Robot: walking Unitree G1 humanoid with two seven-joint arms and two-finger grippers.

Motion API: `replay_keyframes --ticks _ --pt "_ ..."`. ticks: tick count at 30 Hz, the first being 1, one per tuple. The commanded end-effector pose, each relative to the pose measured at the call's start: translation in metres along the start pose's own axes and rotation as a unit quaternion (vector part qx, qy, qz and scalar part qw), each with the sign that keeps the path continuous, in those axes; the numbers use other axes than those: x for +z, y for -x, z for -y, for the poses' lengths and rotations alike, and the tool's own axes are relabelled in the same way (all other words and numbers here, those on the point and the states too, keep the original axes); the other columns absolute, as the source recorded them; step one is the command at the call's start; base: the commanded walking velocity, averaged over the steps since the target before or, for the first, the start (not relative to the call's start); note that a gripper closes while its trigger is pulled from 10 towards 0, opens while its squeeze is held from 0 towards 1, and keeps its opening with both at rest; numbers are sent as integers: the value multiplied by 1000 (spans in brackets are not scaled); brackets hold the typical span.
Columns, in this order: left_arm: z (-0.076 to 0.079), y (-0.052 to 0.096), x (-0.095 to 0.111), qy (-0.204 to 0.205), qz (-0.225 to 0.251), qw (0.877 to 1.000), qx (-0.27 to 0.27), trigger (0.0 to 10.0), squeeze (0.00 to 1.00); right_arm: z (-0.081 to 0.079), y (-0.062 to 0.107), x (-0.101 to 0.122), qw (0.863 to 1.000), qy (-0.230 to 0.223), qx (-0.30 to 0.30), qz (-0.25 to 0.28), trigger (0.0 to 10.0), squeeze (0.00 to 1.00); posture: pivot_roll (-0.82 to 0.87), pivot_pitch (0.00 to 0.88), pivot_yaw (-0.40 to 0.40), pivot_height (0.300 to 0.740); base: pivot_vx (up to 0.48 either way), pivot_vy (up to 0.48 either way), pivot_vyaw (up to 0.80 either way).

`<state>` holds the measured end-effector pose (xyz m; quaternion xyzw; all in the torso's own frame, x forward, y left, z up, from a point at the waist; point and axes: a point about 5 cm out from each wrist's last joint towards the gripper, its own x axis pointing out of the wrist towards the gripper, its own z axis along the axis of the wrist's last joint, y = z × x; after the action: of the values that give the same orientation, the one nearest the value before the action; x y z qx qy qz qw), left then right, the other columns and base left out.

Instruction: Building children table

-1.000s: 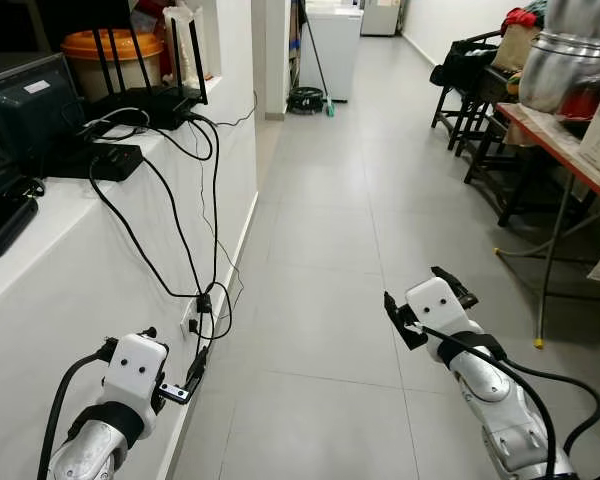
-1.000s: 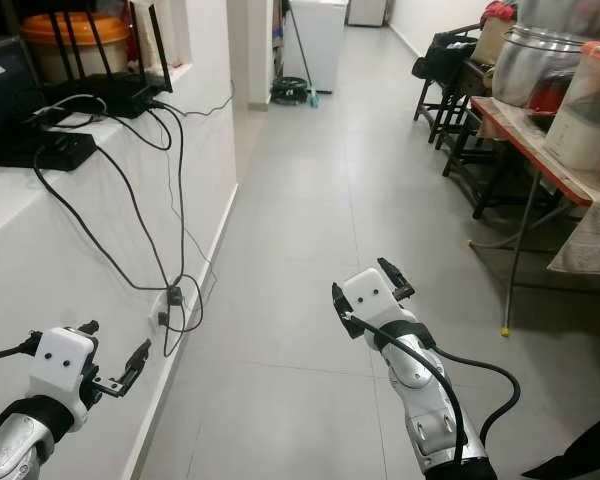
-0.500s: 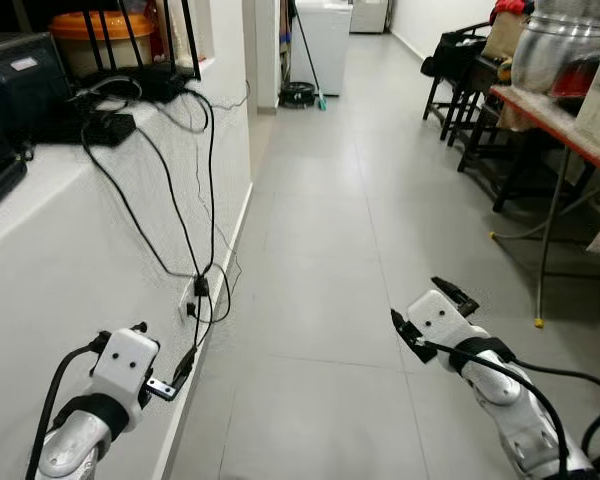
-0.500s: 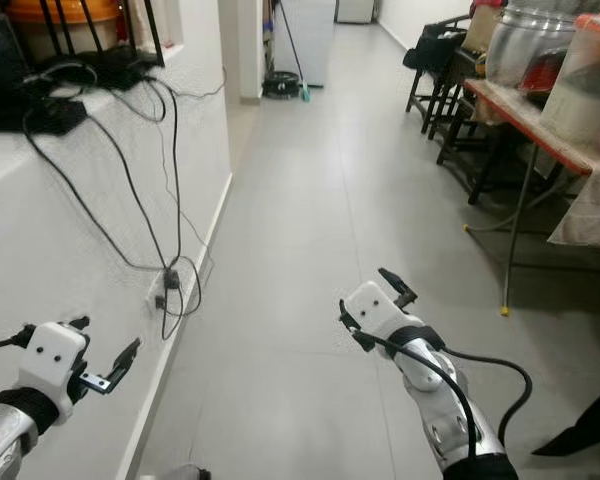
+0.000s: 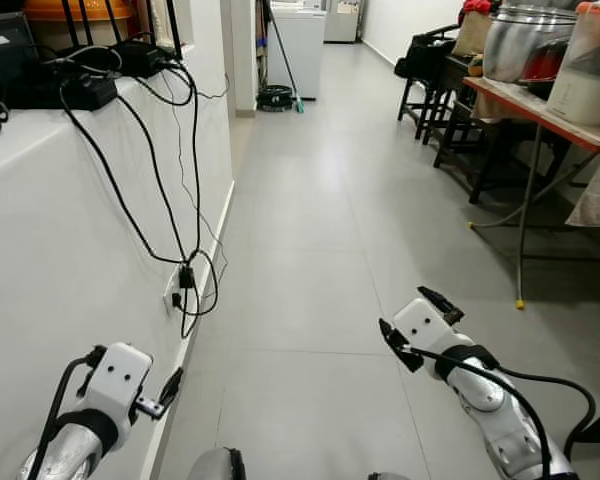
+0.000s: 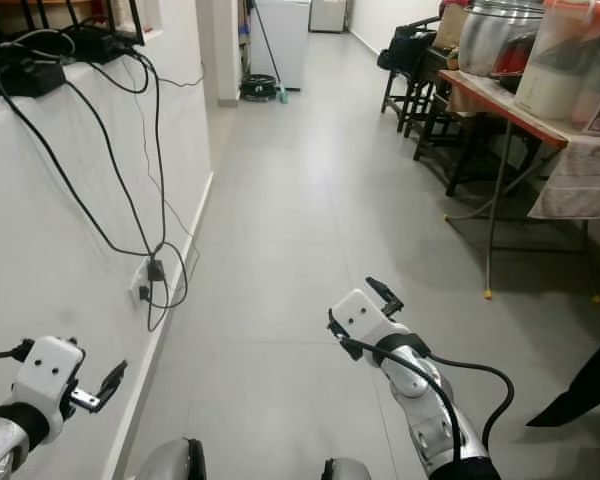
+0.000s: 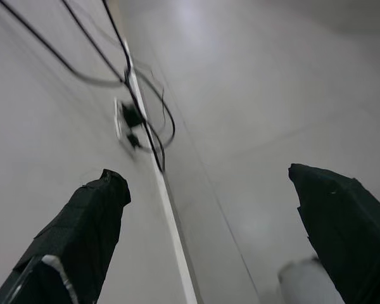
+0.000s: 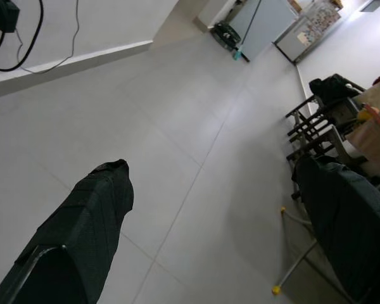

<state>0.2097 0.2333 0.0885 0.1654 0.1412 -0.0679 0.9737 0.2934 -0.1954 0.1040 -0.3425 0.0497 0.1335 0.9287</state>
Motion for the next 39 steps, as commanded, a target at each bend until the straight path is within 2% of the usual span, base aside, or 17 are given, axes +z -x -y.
replay_keyframes --ticks 1,7,10,18,21,22,23,24,25,28,32,39 --pt "-1 1 -14 23 -42 999 3 10000 0 -3 -2 0 1000 -7 5 -5 10000 0 115 0 -35 556 0 0 0" --pt "-2 4 -22 38 -68 997 0 10000 0 -4 -3 1 1000 -10 7 -4 10000 0 114 0 -34 536 0 0 0" --pt "-7 5 -23 51 -80 995 3 10000 0 -4 -3 0 1000 -13 11 -7 10000 0 112 0 -37 511 0 0 0" --pt "-5 7 -29 55 -109 992 -17 10000 0 -5 -5 0 1000 -17 16 -10 10000 0 112 0 -39 486 0 0 0" --pt "-8 9 -30 57 -112 992 -10 10000 0 -5 -5 0 1000 -21 17 -11 10000 0 111 0 -40 476 0 0 0" --pt "-14 8 -27 47 -100 994 7 10000 0 -6 -6 0 1000 -21 17 -12 10000 0 112 0 -42 471 0 0 0" --pt "-27 7 -18 39 -69 996 47 10000 0 -6 -6 -1 1000 -22 18 -13 10000 0 114 0 -43 461 0 0 0" --pt "-27 7 -18 39 -69 996 47 10000 0 -6 -6 -1 1000 -22 18 -13 10000 0 114 0 -43 461 0 0 0" --pt "-36 6 -12 41 -56 995 73 10000 0 -7 -6 0 999 -23 18 -13 10000 0 118 0 -45 451 0 0 0" --pt "-37 7 -14 39 -63 995 70 10000 0 -8 -7 0 999 -24 19 -12 10000 0 118 0 -45 441 0 0 0" --pt "-32 9 -24 33 -95 994 53 10000 0 -9 -8 2 999 -26 20 -11 10000 0 116 0 -42 416 0 0 0" --pt "-33 12 -31 34 -118 990 63 10000 0 -7 -7 -2 999 -25 19 -16 10000 0 114 0 -44 381 0 0 0"
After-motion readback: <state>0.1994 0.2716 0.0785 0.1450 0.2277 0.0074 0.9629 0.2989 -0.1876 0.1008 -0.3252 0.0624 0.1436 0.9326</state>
